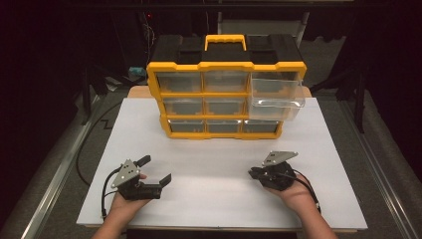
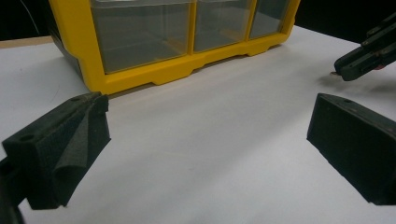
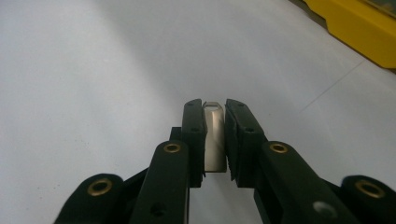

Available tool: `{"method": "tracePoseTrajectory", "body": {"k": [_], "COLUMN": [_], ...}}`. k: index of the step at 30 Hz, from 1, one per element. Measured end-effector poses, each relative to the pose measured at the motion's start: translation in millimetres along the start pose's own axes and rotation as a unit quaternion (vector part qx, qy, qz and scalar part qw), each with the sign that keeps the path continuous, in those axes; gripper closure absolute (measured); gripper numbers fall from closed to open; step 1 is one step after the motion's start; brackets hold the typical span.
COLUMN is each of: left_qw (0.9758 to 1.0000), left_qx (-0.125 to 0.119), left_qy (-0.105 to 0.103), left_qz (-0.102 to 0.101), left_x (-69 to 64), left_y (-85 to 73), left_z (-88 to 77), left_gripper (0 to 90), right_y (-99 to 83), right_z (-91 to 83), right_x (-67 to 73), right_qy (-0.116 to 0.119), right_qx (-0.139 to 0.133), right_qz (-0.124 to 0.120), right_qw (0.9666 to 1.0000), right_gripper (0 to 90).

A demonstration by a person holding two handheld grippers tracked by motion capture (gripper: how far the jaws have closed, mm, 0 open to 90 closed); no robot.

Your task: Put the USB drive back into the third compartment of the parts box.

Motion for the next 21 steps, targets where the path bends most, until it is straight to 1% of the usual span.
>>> {"method": "tracePoseTrajectory", "body": {"k": [5, 9, 13, 14, 17, 19, 21], "left_qw": [1.0, 1.0, 1.0, 1.0, 0.9999, 0.9998, 0.9997], "left_qx": [-0.002, -0.001, -0.006, -0.003, 0.002, 0.005, 0.006], "left_qy": [-0.002, -0.001, -0.003, -0.006, -0.013, -0.015, -0.018], "left_qz": [-0.002, -0.001, -0.002, -0.001, 0.009, 0.015, 0.017], "left_x": [-0.6, -0.2, -0.5, -1.0, -4.0, -5.8, -7.5], "left_y": [0.5, 0.0, 0.8, 0.1, -1.9, -2.1, -1.9], "left_z": [0.3, 0.7, 0.3, 1.1, 5.4, 7.5, 7.8], "left_gripper": [0.5, 0.4, 0.5, 0.5, 0.4, 0.5, 0.4], "right_y": [0.5, 0.8, -2.5, -2.7, -2.6, -1.7, -0.1], "right_z": [-0.2, 0.7, 1.2, 0.1, -0.9, -1.4, -3.2], "right_x": [0.3, -0.4, 0.0, 1.1, 2.5, 1.6, 0.8], "right_qy": [0.0, 0.005, 0.007, 0.012, 0.016, 0.018, 0.02], "right_qx": [0.0, 0.002, 0.034, 0.041, 0.066, 0.081, 0.093], "right_qz": [-0.003, 0.006, -0.004, -0.003, -0.007, -0.014, -0.01], "right_qw": [1.0, 1.0, 0.9994, 0.9991, 0.9977, 0.9965, 0.9954], "right_gripper": [79.6, 79.6, 79.6, 79.6, 79.6, 79.6, 79.6]}}
Point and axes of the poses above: each handheld gripper's, and its own axes: z roughly forward along the jaws, y roughly out of its top, x roughly to its left, the point moved 6 cm from there along z, roughly forward along the jaws, and after that the axes turned 10 degrees about -z, right-handed, at the moved point
